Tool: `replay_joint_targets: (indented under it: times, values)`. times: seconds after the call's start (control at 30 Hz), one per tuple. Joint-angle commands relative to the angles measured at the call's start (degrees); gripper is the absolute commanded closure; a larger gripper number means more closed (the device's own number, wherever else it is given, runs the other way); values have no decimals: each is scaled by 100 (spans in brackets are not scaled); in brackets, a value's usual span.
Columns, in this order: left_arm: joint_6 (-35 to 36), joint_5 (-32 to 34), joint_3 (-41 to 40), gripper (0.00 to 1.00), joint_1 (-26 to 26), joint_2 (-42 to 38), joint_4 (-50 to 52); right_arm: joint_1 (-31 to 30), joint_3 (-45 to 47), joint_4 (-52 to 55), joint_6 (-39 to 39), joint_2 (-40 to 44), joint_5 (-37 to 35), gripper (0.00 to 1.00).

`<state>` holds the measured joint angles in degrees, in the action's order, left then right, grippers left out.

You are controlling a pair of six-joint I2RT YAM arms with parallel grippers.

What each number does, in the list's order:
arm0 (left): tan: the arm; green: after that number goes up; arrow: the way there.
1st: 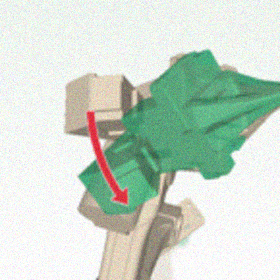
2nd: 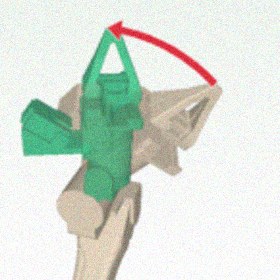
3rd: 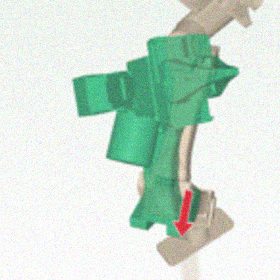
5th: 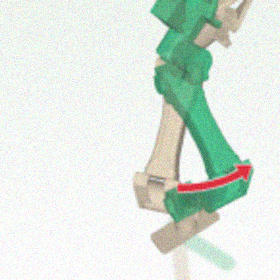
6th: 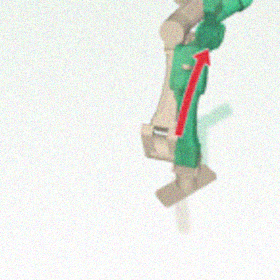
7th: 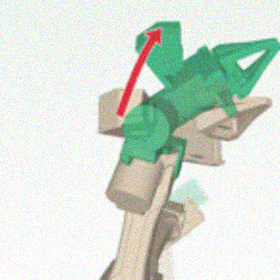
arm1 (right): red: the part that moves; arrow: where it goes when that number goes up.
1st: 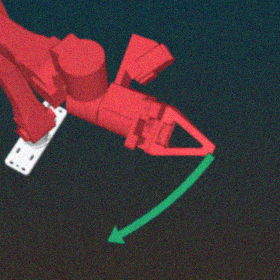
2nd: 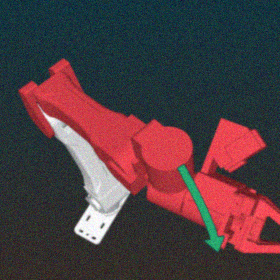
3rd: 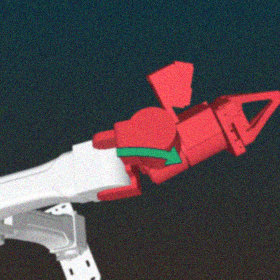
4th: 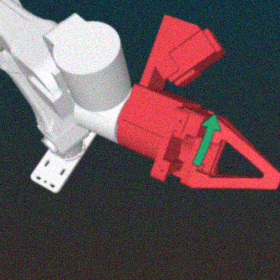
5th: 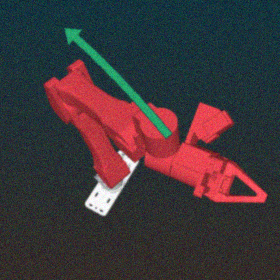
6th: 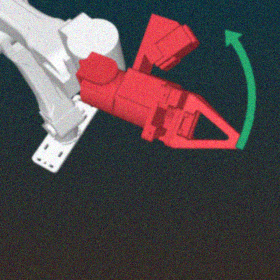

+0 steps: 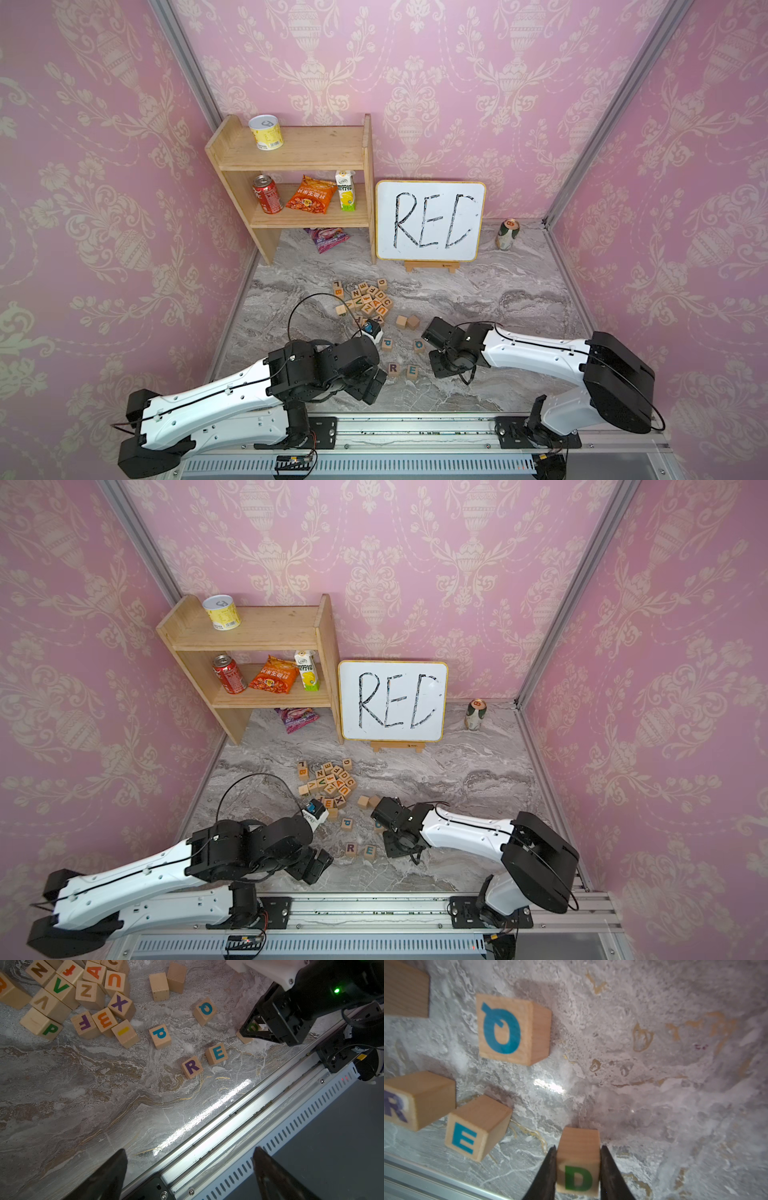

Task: Assemble the uppercase word "red" with letter blocks
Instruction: Move the letter block to the center of the board.

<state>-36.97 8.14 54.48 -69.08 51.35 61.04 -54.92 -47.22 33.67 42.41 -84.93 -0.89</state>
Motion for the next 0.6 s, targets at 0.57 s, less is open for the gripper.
replay_joint_targets:
  times: [0.57]
  values:
    - [322,-19,134,5,52,-115,128,-297,-911,547,889,-851,-292,77]
